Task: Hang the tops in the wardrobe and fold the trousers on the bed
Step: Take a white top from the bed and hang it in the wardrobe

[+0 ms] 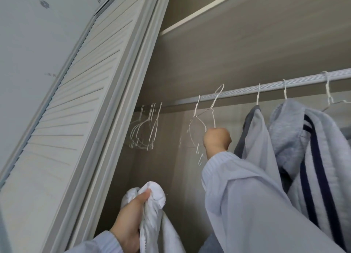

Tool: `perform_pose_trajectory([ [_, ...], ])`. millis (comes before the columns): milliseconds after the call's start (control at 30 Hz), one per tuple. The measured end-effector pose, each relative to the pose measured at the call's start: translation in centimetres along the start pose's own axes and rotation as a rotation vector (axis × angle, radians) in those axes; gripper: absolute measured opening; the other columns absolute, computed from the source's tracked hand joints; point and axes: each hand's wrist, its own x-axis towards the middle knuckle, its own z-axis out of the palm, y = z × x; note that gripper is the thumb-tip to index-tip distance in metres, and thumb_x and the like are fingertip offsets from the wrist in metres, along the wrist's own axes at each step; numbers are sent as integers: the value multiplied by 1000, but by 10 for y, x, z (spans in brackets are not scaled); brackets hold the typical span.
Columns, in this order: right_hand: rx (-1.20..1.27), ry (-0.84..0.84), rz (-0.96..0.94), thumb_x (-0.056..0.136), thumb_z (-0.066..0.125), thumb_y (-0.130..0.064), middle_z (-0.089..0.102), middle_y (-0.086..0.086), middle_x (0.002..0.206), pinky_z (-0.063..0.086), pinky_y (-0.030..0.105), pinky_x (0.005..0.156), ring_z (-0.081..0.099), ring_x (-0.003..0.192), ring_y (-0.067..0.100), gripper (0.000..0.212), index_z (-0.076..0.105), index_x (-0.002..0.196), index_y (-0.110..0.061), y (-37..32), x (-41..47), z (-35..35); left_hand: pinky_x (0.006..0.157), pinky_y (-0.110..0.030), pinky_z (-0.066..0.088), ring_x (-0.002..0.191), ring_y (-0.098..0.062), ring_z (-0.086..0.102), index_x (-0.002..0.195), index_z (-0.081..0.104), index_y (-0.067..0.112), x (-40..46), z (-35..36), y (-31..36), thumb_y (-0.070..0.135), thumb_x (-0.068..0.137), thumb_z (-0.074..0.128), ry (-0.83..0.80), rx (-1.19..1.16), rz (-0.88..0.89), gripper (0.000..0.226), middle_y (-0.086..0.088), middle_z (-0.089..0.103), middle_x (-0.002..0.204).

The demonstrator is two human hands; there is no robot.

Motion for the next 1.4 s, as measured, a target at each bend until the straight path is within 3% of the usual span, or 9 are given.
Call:
perform_pose_trajectory([
  [167, 11, 82, -115, 94, 40, -7, 57, 20, 118, 28, 21, 73, 52, 111, 32, 29, 55, 117, 3, 18, -45, -22, 96, -46, 45, 100, -37, 61, 106, 58, 9, -27, -14, -1, 30, 90, 60, -21, 36, -37, 26, -26, 62, 108],
  [400, -6, 140, -60, 96, 39, -10, 62, 19, 112, 33, 26, 74, 56, 104, 30, 27, 57, 114, 0, 47, -145, -65, 94, -47, 46, 100, -34, 62, 115, 57, 16, -99, -52, -10, 38, 89, 59, -110, 66, -161, 34, -22, 64, 109],
  [633, 24, 120, -119, 99, 36, -10, 49, -5, 67, 36, 10, 52, 44, 55, 6, 20, 53, 92, -18, 95, -300, -142, 93, -43, 45, 95, -31, 62, 95, 59, 14, -190, -81, -19, 33, 92, 56, -118, 89, -296, 19, -20, 64, 102],
  [767, 192, 96, -61, 98, 41, -18, 42, -5, 50, 26, 16, 45, 35, 45, 4, 24, 51, 76, -22, 124, -382, -193, 98, -44, 43, 95, -28, 60, 111, 57, 9, -234, -86, -38, 33, 93, 53, -106, 78, -349, 30, -18, 61, 108],
  [900, 275, -31, 43, 78, 41, -53, 40, -2, 50, 25, 18, 45, 32, 46, 2, 33, 50, 72, -21, 143, -450, -237, 95, -41, 45, 88, -24, 60, 97, 60, 10, -283, -87, -44, 33, 95, 51, -104, 75, -352, 25, -15, 62, 102],
  [1000, 222, -171, 33, 73, 43, -56, 40, -4, 48, 24, 13, 44, 33, 43, 2, 36, 50, 64, -22, 149, -484, -274, 77, -39, 52, 82, -23, 62, 98, 58, 17, -318, -89, -43, 44, 90, 53, -55, 134, -281, 29, -9, 63, 97],
  [1167, 400, -356, 163, 59, 56, -82, 31, -4, 40, 20, 17, 41, 25, 37, 5, 61, 57, 61, -21, 157, -508, -333, 98, -42, 45, 96, -25, 62, 82, 58, 14, -377, -96, -45, 52, 82, 63, 95, 172, -188, 39, -15, 66, 93],
  [1300, 592, -527, 323, 46, 68, -80, 25, -3, 38, 16, 11, 41, 18, 33, 6, 66, 57, 58, -15, 149, -512, -366, 88, -39, 50, 92, -25, 64, 106, 59, 12, -415, -100, -47, 56, 78, 60, 135, 137, -203, 52, -15, 66, 101],
  [1400, 631, -641, 501, 69, 64, -50, 22, -1, 41, 18, 10, 37, 18, 30, 7, 49, 50, 66, -3, 147, -512, -380, 73, -31, 51, 86, -24, 66, 111, 60, 4, -431, -106, -39, 41, 83, 66, 203, 197, -118, 47, -15, 68, 98],
])
